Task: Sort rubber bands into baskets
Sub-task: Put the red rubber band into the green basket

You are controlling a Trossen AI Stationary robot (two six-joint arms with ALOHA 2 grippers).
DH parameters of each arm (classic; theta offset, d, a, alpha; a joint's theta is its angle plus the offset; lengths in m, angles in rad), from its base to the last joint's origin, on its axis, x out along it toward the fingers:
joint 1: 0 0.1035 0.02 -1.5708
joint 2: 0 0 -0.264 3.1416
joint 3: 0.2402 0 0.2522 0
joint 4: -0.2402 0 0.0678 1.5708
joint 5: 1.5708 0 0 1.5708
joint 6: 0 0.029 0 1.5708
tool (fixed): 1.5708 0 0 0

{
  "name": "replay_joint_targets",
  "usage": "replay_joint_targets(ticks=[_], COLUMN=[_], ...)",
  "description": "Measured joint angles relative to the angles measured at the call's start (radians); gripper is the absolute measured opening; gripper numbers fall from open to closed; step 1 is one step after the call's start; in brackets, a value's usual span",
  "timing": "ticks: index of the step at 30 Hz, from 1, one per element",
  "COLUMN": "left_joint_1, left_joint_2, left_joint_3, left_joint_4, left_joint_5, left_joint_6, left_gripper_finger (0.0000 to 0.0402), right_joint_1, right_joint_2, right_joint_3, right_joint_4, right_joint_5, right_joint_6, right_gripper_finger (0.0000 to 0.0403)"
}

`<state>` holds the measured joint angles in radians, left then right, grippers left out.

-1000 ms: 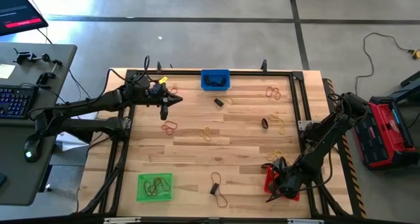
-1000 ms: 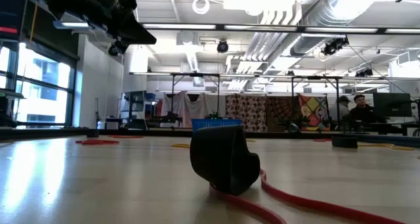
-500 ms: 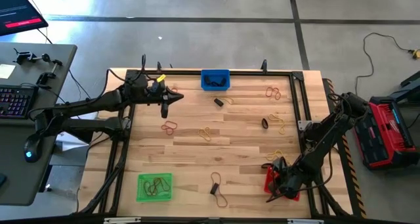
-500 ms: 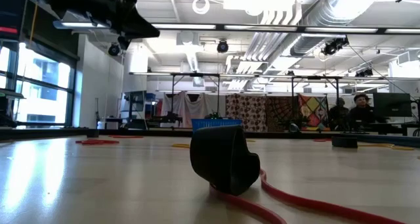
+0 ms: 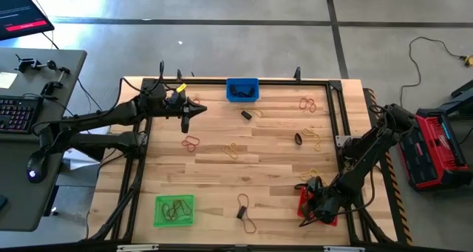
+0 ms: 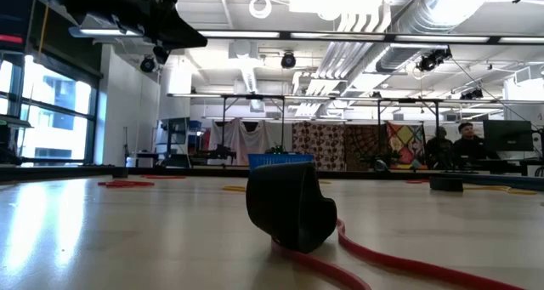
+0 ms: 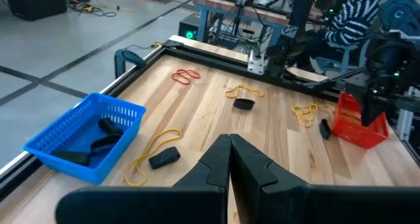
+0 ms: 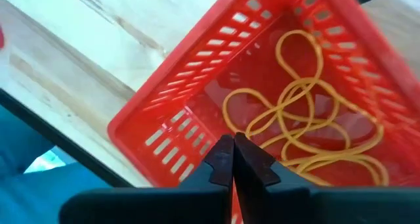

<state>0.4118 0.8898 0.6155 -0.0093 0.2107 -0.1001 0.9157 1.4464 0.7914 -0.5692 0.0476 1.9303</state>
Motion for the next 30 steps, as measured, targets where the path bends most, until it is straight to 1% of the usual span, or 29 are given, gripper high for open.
replay_joint_targets(ticks=[3, 8, 13, 17, 20, 22, 25, 27, 30], left_joint_1=[0.000, 0.000, 0.000, 0.000, 0.000, 0.000, 0.000, 0.000, 0.000], left_joint_2=[0.000, 0.000, 0.000, 0.000, 0.005, 0.015, 0.038, 0.054, 0.076], left_joint_3=[0.000, 0.000, 0.000, 0.000, 0.000, 0.000, 0.000, 0.000, 0.000], left_joint_4=[0.000, 0.002, 0.004, 0.006, 0.010, 0.008, 0.008, 0.008, 0.012], left_joint_5=[0.021, 0.023, 0.023, 0.024, 0.067, 0.111, 0.152, 0.163, 0.165], left_joint_6=[0.000, 0.023, -0.023, -0.027, -0.027, -0.027, -0.025, -0.012, 0.008], left_gripper_finger=[0.0000, 0.0000, 0.0000, 0.0000, 0.0000, 0.0000, 0.0000, 0.0000, 0.0000], right_joint_1=[0.000, -0.020, -0.026, -0.026, -0.026, -0.026, -0.026, -0.032, -0.051], right_joint_2=[0.000, 0.000, 0.000, 0.000, 0.000, 0.000, 0.000, 0.000, -0.001], right_joint_3=[0.000, 0.000, 0.000, 0.000, 0.019, 0.064, 0.158, 0.226, 0.317], right_joint_4=[0.010, 0.010, 0.018, 0.072, 0.070, -0.003, -0.197, -0.319, -0.468], right_joint_5=[-0.027, -0.082, -0.081, -0.044, -0.039, -0.036, -0.034, -0.031, -0.019], right_joint_6=[0.008, -0.009, -0.017, -0.005, -0.028, -0.046, -0.053, -0.059, -0.117], right_gripper_finger=[0.0000, 0.0000, 0.0000, 0.0000, 0.0000, 0.0000, 0.0000, 0.0000, 0.0000])
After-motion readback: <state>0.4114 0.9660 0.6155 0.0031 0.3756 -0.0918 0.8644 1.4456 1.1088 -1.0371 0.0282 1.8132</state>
